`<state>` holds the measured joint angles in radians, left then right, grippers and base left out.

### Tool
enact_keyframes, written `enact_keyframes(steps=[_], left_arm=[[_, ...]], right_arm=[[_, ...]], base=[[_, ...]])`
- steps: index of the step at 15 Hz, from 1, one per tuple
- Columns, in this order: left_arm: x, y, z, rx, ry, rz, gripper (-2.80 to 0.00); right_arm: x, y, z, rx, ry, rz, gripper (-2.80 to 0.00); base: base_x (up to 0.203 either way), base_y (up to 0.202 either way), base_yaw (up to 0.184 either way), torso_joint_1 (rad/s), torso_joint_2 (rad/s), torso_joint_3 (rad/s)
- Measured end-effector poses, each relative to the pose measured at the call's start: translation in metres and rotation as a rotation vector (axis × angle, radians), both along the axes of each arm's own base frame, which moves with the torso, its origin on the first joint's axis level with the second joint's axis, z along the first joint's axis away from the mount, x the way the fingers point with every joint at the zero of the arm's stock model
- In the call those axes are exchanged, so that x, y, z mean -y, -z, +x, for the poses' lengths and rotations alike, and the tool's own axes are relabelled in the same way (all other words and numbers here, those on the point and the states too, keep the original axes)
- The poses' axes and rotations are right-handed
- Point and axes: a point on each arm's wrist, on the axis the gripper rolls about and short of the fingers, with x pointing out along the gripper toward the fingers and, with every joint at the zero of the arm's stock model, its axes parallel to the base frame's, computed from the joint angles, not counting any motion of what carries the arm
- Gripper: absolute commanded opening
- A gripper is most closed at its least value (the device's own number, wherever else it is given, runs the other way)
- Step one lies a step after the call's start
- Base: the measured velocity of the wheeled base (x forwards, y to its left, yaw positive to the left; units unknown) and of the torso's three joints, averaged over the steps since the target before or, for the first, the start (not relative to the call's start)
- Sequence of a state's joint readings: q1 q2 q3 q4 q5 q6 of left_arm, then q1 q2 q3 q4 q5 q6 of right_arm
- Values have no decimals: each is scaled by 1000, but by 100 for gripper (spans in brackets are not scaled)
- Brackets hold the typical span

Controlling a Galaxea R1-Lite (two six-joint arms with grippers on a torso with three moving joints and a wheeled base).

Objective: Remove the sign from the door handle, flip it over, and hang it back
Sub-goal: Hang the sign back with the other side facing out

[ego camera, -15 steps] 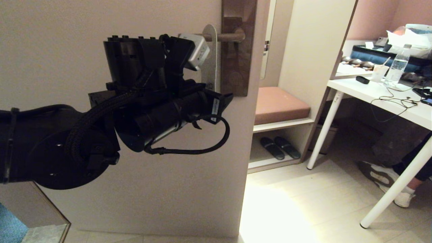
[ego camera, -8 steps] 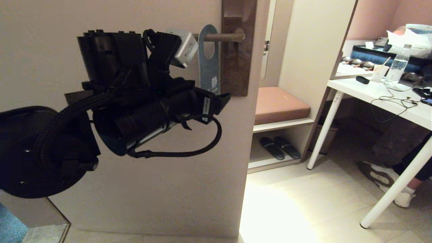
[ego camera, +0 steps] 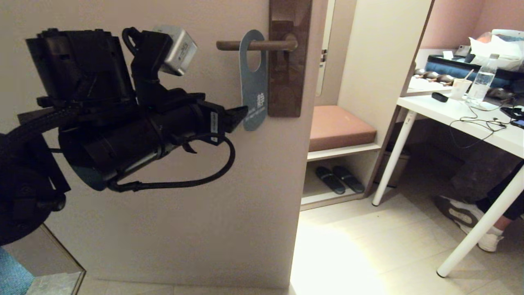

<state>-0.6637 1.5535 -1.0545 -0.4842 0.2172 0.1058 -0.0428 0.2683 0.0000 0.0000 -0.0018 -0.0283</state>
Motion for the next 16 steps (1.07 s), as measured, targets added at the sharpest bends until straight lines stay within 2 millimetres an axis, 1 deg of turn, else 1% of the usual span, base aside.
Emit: enact_keyframes(steps=[3, 8, 12, 16], left_arm=[[-12, -3, 4, 11, -38, -8, -280], [-13, -4, 6, 17, -44, -5, -280], [2, -9, 20, 32, -30, -16, -280], [28, -8, 35, 30, 7, -25, -280]], right_arm=[[0, 0, 0, 0, 1, 0, -280], [0, 0, 0, 0, 0, 0, -280], [0, 0, 0, 0, 0, 0, -280], [0, 0, 0, 0, 1, 0, -280]], base=[[0, 0, 0, 0, 0, 0], [0, 0, 0, 0, 0, 0], [0, 0, 0, 0, 0, 0], [0, 0, 0, 0, 0, 0]])
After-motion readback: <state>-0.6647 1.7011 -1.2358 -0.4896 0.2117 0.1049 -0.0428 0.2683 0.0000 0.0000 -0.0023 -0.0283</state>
